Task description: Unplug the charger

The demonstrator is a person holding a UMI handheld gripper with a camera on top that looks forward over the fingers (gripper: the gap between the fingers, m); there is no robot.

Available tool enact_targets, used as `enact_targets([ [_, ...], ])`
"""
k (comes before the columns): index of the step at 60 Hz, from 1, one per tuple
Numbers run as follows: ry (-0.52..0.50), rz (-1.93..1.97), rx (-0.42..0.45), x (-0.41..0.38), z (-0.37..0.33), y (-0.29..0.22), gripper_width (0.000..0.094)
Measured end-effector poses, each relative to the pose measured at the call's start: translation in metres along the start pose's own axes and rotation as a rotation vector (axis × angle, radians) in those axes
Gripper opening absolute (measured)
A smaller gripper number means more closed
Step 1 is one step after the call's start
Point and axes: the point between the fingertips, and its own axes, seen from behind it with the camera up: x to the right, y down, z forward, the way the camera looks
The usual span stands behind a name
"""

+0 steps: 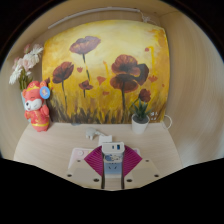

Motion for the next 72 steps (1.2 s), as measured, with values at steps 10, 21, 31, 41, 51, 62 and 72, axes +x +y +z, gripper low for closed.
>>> enact_targets([
  [10, 0.113, -0.044, 0.329, 0.065, -0.083, -0.169, 0.0215],
  [21, 0.186, -0.037, 0.239, 0.136, -0.077, -0.148, 0.0215],
  [31, 0.179, -0.026, -0.015, 0.158, -0.041, -0.036, 0.0233],
  [41, 0.117, -0.069, -0.127, 0.142, -0.015, 0.028, 0.0233],
  [51, 0.162, -0.068, -0.150, 0.153, -0.010, 0.046, 0.0298],
  [62, 0.228, -0.080, -0.117, 0.164, -0.025, 0.025, 0.0601],
  [72, 0.234, -0.058, 0.043, 0.143, -0.083, -0.042, 0.0734],
])
